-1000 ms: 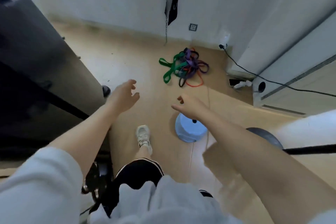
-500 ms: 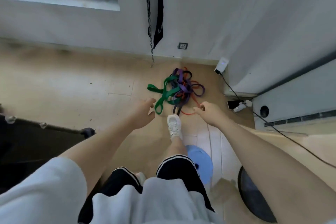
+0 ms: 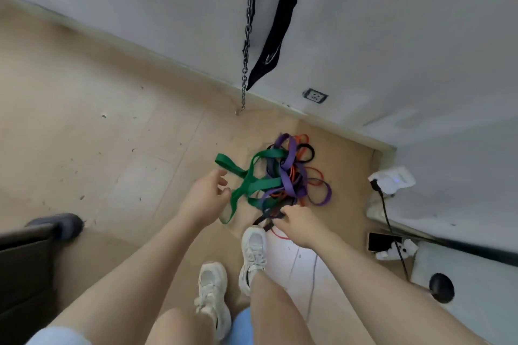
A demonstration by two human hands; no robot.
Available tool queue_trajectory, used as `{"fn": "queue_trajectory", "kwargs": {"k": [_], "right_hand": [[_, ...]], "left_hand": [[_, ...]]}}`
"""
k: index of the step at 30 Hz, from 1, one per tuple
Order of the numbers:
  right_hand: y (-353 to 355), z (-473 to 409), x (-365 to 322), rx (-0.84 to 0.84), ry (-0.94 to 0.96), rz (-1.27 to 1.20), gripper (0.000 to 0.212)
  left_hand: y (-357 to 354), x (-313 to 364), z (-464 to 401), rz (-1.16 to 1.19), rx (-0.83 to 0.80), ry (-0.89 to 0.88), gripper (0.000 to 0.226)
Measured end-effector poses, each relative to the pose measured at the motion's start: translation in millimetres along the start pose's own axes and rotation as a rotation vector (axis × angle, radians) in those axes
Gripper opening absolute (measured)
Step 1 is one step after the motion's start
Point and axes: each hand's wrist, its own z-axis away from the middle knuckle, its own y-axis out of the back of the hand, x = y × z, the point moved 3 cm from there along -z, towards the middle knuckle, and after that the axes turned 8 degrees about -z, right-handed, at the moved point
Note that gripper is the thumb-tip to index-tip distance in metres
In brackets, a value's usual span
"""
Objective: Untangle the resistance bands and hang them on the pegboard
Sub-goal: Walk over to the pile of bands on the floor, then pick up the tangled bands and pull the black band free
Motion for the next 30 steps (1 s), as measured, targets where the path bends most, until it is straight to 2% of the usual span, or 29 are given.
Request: {"fn": "queue_trajectory", "kwargs": {"k": [4,8,12,15,16,18,20,21,23,25,28,30], "right_hand": [[-39.9,-131.5,35.5,0.090,0.042,0.034,0.032],[-123.5,-241.9,96.0,-0.051,0.166,0.263,0.028],[-205.8,-273.9,135.6,-0.148,0.304,0.490,0.046],[-241.5,-297.3,156.2,-0.046,0.465,0.783,0.062],[-250.0,-304.6,161.6,0.015,0.525,0.872,0.055],[-252.6,-313.1,165.9,0.116,0.647,0.979,0.027],[-248.0,-321.7,156.8,0.246,0.731,0.999,0.045],[-241.2,-325.6,147.9,0.314,0.783,0.994,0.045],[-219.6,-332.9,115.6,0.353,0.802,0.932,0.021],[-193.8,-346.0,78.7,0.325,0.718,0.802,0.013],[-166.1,-357.4,39.3,0.162,0.608,0.689,0.025],[-154.2,-353.9,26.0,0.171,0.594,0.575,0.030]], "left_hand": [[-82.0,-43.7,-99.8,0.120,0.010,0.047,0.042],[-191.7,-106.0,-182.3,0.172,-0.034,0.094,0.042],[-270.2,-151.1,-208.8,0.138,-0.126,0.102,0.042],[-306.8,-178.1,-216.5,0.101,-0.178,0.083,0.041],[-315.7,-186.7,-218.7,0.094,-0.187,0.079,0.041],[-328.3,-200.0,-223.2,0.077,-0.187,0.065,0.040],[-334.5,-206.8,-228.1,0.059,-0.184,0.042,0.038],[-335.5,-206.6,-230.5,0.050,-0.191,0.024,0.038],[-335.4,-202.4,-234.8,0.038,-0.178,-0.034,0.036],[-327.5,-192.8,-239.2,0.070,-0.117,-0.108,0.032],[-304.0,-184.8,-248.1,0.142,0.004,-0.145,0.036],[-284.5,-186.7,-253.6,0.092,0.058,-0.147,0.033]]}}
